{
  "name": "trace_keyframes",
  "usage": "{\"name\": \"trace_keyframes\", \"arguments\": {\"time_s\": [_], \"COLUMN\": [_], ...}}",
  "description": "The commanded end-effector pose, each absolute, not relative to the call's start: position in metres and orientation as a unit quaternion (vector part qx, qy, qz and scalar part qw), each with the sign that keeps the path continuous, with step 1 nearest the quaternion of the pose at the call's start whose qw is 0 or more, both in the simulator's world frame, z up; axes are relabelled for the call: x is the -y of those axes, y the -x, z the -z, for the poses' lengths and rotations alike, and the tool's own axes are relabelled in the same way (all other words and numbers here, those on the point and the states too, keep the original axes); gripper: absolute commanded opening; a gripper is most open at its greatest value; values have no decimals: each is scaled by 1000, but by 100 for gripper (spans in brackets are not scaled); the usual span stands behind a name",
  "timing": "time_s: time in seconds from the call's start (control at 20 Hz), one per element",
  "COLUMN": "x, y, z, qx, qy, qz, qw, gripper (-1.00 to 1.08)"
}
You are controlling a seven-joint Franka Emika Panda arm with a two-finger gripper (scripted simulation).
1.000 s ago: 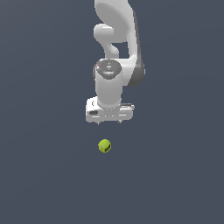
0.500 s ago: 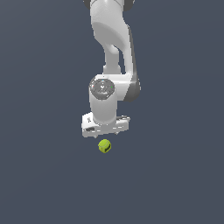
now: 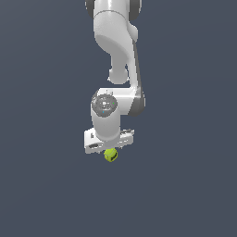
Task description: Pick up the object and move it to a goal position.
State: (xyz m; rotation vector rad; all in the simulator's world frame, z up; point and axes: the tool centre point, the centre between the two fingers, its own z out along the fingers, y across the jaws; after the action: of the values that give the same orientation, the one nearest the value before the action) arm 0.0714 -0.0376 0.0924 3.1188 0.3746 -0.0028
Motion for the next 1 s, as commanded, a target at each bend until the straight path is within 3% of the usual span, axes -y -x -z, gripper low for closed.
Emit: {"name": "trace_keyframes", "arguments": {"time_s": [0.0, 0.95], "x": [38, 38], "y": [-73, -73], "z": [-91, -41], "qx": [-121, -121], "qy": [-993, -993], "qz": [0, 0], "qw": [0, 0], "gripper": [100, 100]}}
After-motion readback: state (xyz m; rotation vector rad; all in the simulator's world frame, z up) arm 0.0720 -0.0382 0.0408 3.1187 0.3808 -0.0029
